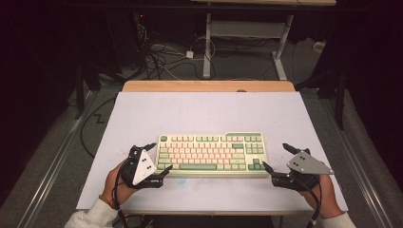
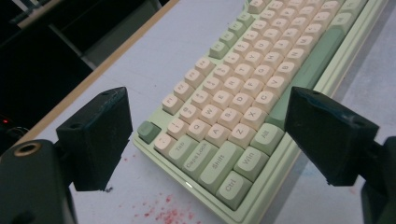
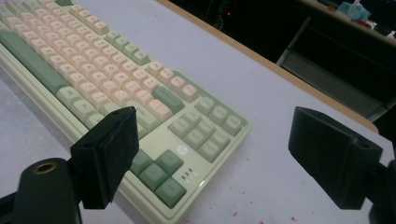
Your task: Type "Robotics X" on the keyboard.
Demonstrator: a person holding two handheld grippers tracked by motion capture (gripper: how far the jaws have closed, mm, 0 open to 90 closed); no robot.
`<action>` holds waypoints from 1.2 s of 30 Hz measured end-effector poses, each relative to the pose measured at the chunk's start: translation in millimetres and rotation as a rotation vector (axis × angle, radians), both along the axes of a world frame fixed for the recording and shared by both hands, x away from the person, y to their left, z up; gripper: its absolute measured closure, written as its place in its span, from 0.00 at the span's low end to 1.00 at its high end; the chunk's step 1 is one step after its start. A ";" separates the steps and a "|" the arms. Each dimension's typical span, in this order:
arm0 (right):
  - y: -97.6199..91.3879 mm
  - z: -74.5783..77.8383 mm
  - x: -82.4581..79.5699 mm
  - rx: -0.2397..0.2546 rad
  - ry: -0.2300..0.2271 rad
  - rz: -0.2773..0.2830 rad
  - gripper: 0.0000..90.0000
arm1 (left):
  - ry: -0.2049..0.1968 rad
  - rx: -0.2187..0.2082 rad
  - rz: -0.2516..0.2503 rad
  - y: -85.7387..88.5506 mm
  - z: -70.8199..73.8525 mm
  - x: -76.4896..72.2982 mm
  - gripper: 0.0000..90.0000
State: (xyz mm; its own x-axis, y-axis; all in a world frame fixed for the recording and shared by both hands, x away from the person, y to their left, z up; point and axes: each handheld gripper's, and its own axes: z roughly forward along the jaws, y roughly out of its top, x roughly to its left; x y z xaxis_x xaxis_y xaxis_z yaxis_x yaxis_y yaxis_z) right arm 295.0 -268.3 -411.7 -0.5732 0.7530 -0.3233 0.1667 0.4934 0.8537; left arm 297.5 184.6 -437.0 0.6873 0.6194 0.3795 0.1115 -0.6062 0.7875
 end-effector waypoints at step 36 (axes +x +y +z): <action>-45.1 -38.6 -23.0 -0.001 0.017 -0.099 0.18 | 0.124 0.003 0.056 40.4 -36.3 -9.7 0.16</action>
State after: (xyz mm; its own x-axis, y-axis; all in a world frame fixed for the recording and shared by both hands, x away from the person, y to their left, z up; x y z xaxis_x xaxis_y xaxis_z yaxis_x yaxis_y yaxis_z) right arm 271.9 -313.3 -450.2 -0.5010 0.8062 -0.3146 0.2294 0.4742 0.8500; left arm 287.7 225.0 -473.3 0.6933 0.6570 0.2961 0.2413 -0.5988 0.7637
